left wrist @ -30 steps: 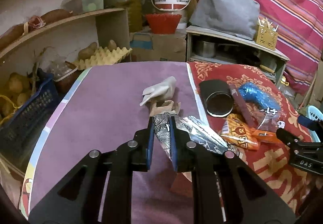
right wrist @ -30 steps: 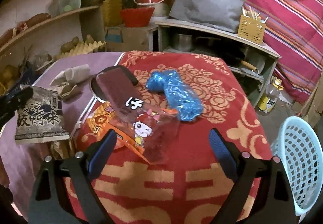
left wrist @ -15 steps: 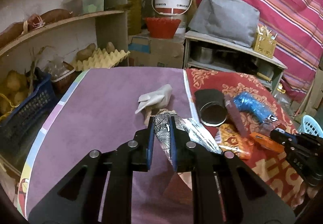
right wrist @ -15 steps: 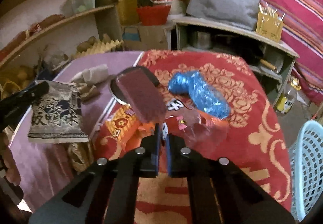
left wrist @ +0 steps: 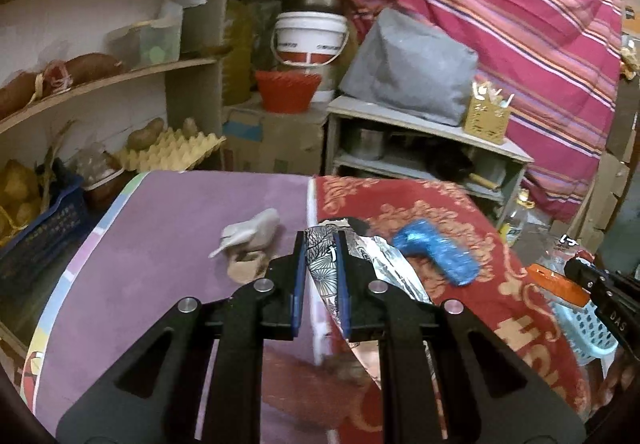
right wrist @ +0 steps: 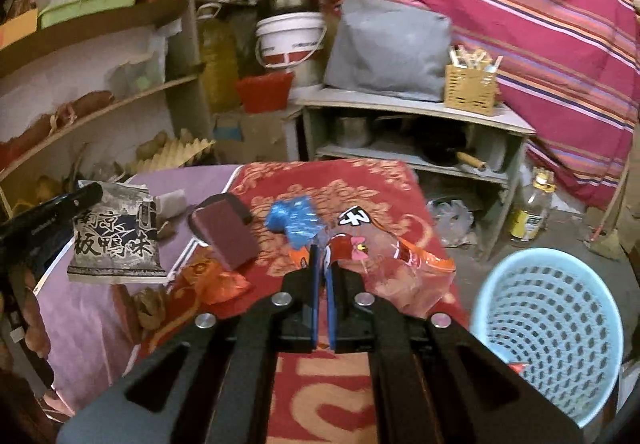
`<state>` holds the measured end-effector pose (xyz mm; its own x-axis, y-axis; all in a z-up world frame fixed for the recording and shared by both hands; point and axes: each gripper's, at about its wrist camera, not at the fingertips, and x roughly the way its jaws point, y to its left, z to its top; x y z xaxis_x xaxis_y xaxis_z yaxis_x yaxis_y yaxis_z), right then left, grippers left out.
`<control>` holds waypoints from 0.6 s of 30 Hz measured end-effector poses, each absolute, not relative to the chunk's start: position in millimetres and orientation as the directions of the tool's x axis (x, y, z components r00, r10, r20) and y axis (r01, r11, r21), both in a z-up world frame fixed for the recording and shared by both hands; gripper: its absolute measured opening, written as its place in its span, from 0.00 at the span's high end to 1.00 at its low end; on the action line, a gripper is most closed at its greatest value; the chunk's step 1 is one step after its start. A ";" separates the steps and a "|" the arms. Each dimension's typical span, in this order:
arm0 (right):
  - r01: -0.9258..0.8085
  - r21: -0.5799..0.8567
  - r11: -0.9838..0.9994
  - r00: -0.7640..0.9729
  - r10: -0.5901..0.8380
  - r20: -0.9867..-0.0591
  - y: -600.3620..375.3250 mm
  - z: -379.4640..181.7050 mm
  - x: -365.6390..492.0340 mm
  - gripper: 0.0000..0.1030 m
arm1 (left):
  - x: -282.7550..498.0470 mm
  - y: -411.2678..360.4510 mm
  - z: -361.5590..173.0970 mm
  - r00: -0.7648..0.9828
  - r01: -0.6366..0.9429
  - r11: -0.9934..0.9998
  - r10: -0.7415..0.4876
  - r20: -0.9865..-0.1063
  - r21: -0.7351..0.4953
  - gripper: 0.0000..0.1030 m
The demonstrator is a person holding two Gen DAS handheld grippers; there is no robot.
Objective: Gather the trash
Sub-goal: 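Carry both items over the blue basket and open both tools to drop them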
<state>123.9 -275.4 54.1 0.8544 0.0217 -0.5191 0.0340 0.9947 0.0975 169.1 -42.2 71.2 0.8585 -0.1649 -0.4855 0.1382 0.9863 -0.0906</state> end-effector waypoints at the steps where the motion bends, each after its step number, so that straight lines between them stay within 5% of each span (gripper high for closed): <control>1: 0.046 0.098 0.994 0.858 0.011 -0.514 -282.6 56.5 118.0 0.97 | 167.6 -46.1 71.6 0.859 0.145 0.985 -0.170 -0.483 -0.090 0.88; 18: 0.280 0.109 0.954 0.833 -0.184 -0.522 -420.0 45.1 42.9 0.97 | 148.0 -215.0 66.4 0.784 0.406 0.911 -0.389 -0.484 -0.074 0.88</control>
<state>42.9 -420.0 45.1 0.8326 -0.1845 -0.5222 0.2798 0.9539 0.1091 148.0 -215.0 66.4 0.7838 -0.3887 -0.4844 0.4061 0.9108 -0.0737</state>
